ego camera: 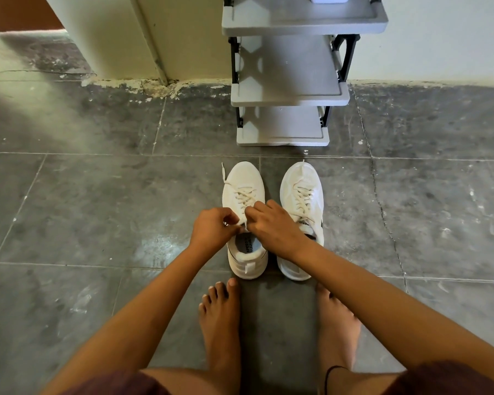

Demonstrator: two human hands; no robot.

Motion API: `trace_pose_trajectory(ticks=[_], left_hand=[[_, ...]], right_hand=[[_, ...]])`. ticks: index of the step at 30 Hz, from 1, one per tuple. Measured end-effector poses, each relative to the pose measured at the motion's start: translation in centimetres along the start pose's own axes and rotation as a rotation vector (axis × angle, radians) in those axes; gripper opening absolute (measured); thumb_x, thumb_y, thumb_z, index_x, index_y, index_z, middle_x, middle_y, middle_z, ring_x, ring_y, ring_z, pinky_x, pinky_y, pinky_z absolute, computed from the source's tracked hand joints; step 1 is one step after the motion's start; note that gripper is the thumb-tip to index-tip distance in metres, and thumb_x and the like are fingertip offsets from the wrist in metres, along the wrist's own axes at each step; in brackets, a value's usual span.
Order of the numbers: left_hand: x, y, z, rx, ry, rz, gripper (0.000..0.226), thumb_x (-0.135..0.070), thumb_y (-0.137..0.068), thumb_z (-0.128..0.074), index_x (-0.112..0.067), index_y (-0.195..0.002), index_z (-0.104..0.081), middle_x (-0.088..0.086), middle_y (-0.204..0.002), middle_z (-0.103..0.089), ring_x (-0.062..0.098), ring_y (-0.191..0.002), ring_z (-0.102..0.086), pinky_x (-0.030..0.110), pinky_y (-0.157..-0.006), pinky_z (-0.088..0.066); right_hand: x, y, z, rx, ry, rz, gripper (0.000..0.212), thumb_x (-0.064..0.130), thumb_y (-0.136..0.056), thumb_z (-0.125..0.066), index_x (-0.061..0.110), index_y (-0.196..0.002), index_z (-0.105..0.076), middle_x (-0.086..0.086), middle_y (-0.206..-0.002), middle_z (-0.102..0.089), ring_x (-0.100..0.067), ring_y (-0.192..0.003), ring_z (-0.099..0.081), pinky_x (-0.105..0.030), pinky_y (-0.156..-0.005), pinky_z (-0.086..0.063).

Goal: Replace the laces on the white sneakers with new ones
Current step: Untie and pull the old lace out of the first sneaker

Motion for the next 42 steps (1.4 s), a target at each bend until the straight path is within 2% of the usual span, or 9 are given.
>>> trace_pose_trajectory(ticks=[4,8,14,17,21,29,34,37,42], left_hand=[[0.1,0.2,0.0,-0.019,0.000,-0.009,0.023,-0.024,-0.077,-0.076,-0.010,-0.094,-0.071,0.005,-0.095,-0.071,0.018,-0.089,-0.064,0.028,-0.076,-0.050],[0.1,0.5,-0.5,-0.042,-0.055,-0.034,0.017,-0.023,-0.082,-0.071,-0.009,-0.091,-0.070,0.007,-0.090,-0.071,0.022,-0.083,-0.065,0.027,-0.068,-0.047],[0.2,0.1,-0.2,-0.026,-0.064,-0.045,0.012,-0.021,-0.081,-0.071,-0.012,-0.089,-0.069,0.005,-0.088,-0.071,0.018,-0.079,-0.063,0.027,-0.068,-0.049],[0.1,0.2,-0.1,-0.023,-0.132,-0.062,0.016,-0.026,-0.082,-0.070,-0.011,-0.088,-0.067,0.006,-0.086,-0.069,0.020,-0.077,-0.061,0.027,-0.063,-0.045],[-0.2,0.4,-0.4,-0.052,-0.154,-0.063,0.020,-0.030,-0.082,-0.070,-0.014,-0.081,-0.059,0.005,-0.075,-0.062,0.018,-0.065,-0.049,0.025,-0.058,-0.034],[-0.1,0.3,0.1,-0.030,-0.135,-0.082,0.021,-0.023,-0.083,-0.066,-0.005,-0.075,-0.060,0.005,-0.064,-0.053,0.026,-0.063,-0.050,0.029,-0.054,-0.033],[0.0,0.1,0.5,-0.003,-0.113,-0.120,0.030,-0.031,-0.083,-0.068,-0.003,-0.074,-0.062,0.012,-0.066,-0.059,0.024,-0.059,-0.049,0.034,-0.055,-0.037],[0.1,0.2,0.2,0.001,-0.118,-0.127,0.028,-0.029,-0.084,-0.068,-0.004,-0.075,-0.059,0.009,-0.067,-0.058,0.023,-0.061,-0.050,0.033,-0.056,-0.035],[0.1,0.2,0.3,-0.003,-0.123,-0.134,0.017,-0.026,-0.082,-0.071,-0.013,-0.078,-0.061,0.001,-0.069,-0.055,0.017,-0.063,-0.048,0.025,-0.059,-0.034]], right_hand=[[-1.7,-0.2,-0.3,0.089,-0.670,-0.404,0.023,0.022,-0.085,-0.062,0.013,-0.104,-0.070,-0.001,-0.103,-0.053,-0.019,-0.103,-0.046,-0.027,-0.085,-0.036],[-1.3,0.2,-0.4,0.111,-1.385,-0.582,0.027,0.003,-0.081,-0.067,0.003,-0.107,-0.068,0.004,-0.087,-0.057,0.005,-0.072,-0.057,-0.002,-0.059,-0.041],[-0.9,0.7,-0.2,0.141,-0.155,-0.178,0.030,0.032,-0.095,-0.048,0.019,-0.117,-0.065,-0.006,-0.109,-0.056,-0.024,-0.101,-0.050,-0.033,-0.077,-0.037],[-1.4,0.1,0.5,0.004,-0.446,-0.326,0.024,0.028,-0.092,-0.056,0.013,-0.103,-0.070,-0.005,-0.101,-0.062,-0.020,-0.092,-0.055,-0.032,-0.074,-0.041],[-1.9,-1.0,0.5,-0.166,-1.473,-0.815,0.014,0.014,-0.084,-0.068,0.000,-0.084,-0.071,-0.013,-0.082,-0.070,-0.009,-0.073,-0.059,-0.020,-0.069,-0.048],[-3.1,0.7,-0.1,0.059,-0.508,-0.354,0.035,0.038,-0.084,-0.064,0.024,-0.117,-0.064,-0.001,-0.107,-0.060,-0.019,-0.099,-0.054,-0.031,-0.076,-0.042],[-1.0,1.0,0.6,-0.156,-0.182,-0.069,0.015,0.021,-0.076,-0.075,0.012,-0.088,-0.074,-0.010,-0.083,-0.064,-0.026,-0.062,-0.060,-0.030,-0.049,-0.048],[-1.4,0.5,0.7,-0.164,-0.452,-0.248,0.014,0.022,-0.082,-0.070,0.010,-0.089,-0.073,-0.006,-0.093,-0.062,-0.022,-0.078,-0.060,-0.034,-0.064,-0.049],[-2.0,-1.7,2.7,-0.303,-1.287,-0.515,0.010,0.011,-0.077,-0.075,0.007,-0.086,-0.072,0.006,-0.081,-0.056,0.006,-0.071,-0.054,-0.005,-0.066,-0.039]])
Point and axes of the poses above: each hand's wrist, its own y-axis away from the middle knuckle, its own z-axis out of the back of the hand, x = y × z, the point moved 4 cm from there along -y, towards the middle knuckle
